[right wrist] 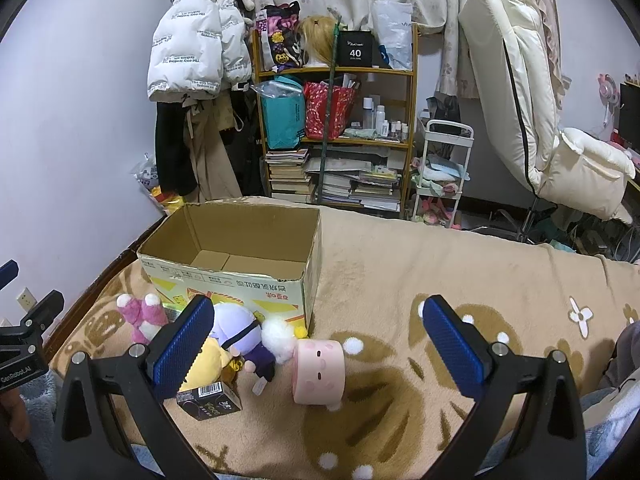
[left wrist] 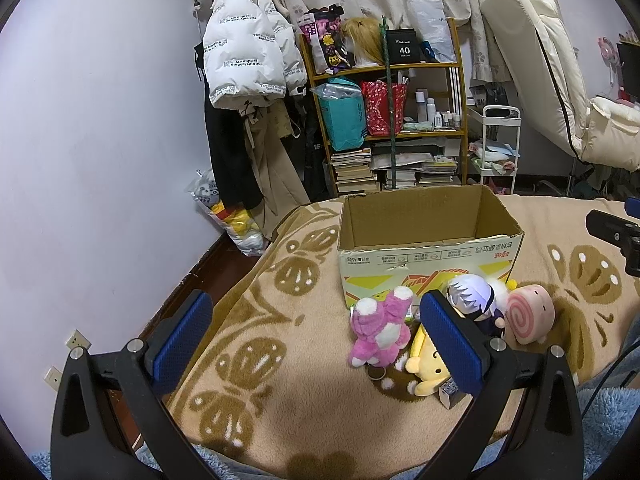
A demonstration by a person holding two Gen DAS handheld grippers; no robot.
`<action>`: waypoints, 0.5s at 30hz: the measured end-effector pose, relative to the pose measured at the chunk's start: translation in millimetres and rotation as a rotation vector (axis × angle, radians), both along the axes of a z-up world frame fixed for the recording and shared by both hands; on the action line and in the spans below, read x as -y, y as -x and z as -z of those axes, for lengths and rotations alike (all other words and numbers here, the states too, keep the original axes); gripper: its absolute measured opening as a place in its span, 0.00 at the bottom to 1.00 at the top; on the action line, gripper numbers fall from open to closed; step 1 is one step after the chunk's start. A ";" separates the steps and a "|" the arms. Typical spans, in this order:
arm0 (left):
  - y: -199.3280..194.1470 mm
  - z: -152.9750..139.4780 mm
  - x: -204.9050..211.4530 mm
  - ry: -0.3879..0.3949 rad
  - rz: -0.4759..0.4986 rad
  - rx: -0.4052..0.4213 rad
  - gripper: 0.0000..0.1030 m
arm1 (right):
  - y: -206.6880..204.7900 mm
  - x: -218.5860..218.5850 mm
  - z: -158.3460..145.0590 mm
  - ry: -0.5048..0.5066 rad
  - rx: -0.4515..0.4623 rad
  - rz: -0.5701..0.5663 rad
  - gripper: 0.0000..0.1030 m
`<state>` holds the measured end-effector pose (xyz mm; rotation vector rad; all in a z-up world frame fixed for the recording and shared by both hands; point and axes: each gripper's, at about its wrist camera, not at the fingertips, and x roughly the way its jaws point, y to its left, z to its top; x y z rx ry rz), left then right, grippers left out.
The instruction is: Organize soft objects
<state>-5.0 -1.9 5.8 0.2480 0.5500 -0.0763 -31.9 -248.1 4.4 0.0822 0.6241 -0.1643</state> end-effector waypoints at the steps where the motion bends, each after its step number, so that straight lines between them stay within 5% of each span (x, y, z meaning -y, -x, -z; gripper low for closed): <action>1: 0.1 -0.1 -0.1 0.000 0.000 0.000 0.99 | -0.1 -0.2 0.5 -0.001 -0.001 0.001 1.00; 15: -0.4 3.4 -0.8 -0.004 -0.004 -0.005 0.99 | -1.0 1.0 6.6 -0.008 -0.007 0.008 1.00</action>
